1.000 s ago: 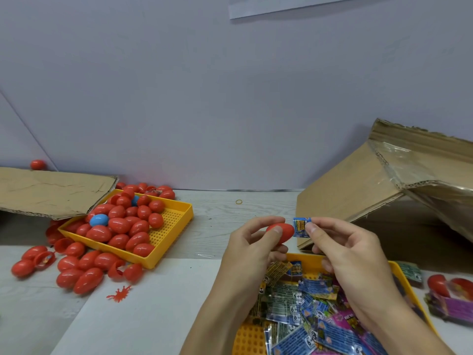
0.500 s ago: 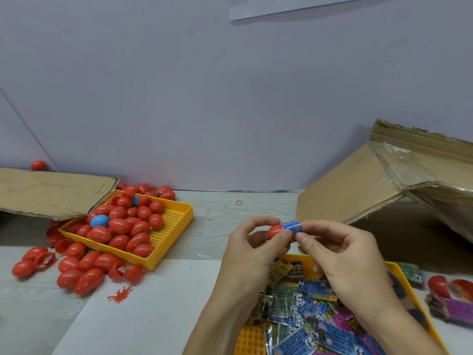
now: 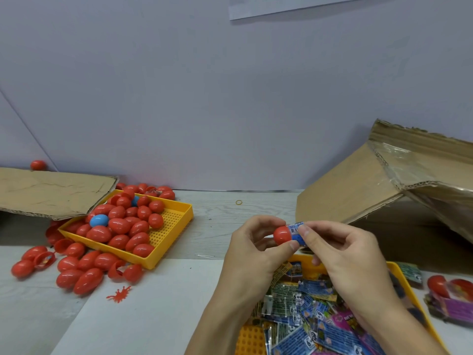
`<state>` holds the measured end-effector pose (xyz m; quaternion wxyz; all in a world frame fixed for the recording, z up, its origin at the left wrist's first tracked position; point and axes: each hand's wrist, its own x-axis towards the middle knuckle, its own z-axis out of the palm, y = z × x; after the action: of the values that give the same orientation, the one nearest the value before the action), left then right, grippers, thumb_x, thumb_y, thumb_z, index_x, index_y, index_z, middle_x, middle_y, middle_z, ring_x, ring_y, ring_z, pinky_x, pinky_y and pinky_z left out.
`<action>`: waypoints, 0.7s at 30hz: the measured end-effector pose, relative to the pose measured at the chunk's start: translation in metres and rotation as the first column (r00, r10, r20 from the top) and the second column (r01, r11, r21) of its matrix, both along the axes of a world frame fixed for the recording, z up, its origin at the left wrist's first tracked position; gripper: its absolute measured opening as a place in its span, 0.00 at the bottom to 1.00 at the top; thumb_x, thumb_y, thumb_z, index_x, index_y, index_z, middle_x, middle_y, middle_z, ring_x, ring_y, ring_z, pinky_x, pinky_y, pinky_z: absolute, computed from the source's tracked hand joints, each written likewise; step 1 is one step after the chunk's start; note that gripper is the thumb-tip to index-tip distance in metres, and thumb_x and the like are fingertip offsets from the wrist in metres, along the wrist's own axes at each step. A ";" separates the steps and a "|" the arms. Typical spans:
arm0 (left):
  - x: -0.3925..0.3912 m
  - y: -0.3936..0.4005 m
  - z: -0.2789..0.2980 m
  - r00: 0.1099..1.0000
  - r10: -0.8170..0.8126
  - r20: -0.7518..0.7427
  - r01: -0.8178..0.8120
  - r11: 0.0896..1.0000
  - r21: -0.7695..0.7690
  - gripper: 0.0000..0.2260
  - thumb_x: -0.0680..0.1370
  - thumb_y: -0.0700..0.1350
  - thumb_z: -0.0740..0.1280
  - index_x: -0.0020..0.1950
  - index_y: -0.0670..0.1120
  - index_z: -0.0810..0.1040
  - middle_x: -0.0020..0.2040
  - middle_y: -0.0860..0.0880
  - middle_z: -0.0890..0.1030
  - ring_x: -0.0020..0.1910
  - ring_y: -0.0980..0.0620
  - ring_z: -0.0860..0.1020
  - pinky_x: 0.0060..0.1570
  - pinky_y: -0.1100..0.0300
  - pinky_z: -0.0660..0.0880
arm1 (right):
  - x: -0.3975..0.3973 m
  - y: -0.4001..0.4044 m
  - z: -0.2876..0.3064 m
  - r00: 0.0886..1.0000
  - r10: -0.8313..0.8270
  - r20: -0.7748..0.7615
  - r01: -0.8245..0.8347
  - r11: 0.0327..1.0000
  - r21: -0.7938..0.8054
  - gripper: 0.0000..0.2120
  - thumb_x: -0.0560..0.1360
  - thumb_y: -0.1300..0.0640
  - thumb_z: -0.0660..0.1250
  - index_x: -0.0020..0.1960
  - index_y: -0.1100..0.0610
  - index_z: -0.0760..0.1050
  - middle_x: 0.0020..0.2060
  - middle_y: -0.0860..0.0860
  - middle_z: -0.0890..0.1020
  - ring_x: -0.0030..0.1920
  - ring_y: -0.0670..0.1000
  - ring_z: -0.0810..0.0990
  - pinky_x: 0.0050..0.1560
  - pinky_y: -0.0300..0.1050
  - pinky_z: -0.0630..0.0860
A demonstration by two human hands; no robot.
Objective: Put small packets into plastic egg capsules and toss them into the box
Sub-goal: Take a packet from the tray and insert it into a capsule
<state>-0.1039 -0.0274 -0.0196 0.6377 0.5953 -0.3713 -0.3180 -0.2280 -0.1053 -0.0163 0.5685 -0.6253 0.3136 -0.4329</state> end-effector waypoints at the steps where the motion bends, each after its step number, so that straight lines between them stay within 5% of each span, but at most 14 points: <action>1: 0.000 0.000 0.000 1.000 -0.003 0.000 0.003 1.000 -0.005 0.12 0.71 0.41 0.77 0.51 0.50 0.82 0.48 0.51 0.85 0.47 0.54 0.84 0.46 0.65 0.78 | 0.000 -0.001 -0.001 1.000 -0.002 -0.001 0.002 1.000 0.002 0.12 0.64 0.45 0.71 0.43 0.51 0.84 0.37 0.46 0.86 0.35 0.41 0.82 0.32 0.32 0.75; 6: -0.002 -0.001 0.002 1.000 -0.010 -0.015 0.010 1.000 -0.014 0.07 0.75 0.41 0.74 0.51 0.49 0.83 0.49 0.48 0.86 0.50 0.52 0.84 0.56 0.53 0.80 | 0.000 -0.004 -0.004 1.000 0.021 0.007 -0.022 0.998 0.059 0.14 0.63 0.43 0.70 0.44 0.50 0.85 0.39 0.47 0.86 0.39 0.42 0.82 0.34 0.37 0.75; 11: -0.001 0.000 0.003 0.999 0.002 0.048 -0.002 1.000 0.009 0.08 0.74 0.43 0.75 0.50 0.51 0.82 0.49 0.53 0.85 0.49 0.55 0.83 0.50 0.60 0.80 | 0.001 -0.006 -0.007 0.999 0.026 0.027 -0.029 0.992 0.119 0.17 0.62 0.41 0.71 0.47 0.48 0.84 0.42 0.49 0.86 0.44 0.46 0.83 0.41 0.45 0.74; 21: -0.001 0.001 0.003 0.995 0.014 0.103 -0.018 0.999 0.036 0.09 0.72 0.43 0.76 0.50 0.52 0.82 0.48 0.54 0.85 0.50 0.56 0.83 0.50 0.60 0.80 | 0.000 -0.007 -0.009 0.999 0.035 0.042 -0.040 0.992 0.122 0.16 0.62 0.42 0.71 0.46 0.47 0.84 0.42 0.48 0.86 0.45 0.44 0.83 0.42 0.42 0.74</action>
<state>-0.1051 -0.0262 -0.0163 0.6092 0.6254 -0.3930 -0.2887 -0.2278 -0.1126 -0.0249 0.6202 -0.5862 0.3166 -0.4142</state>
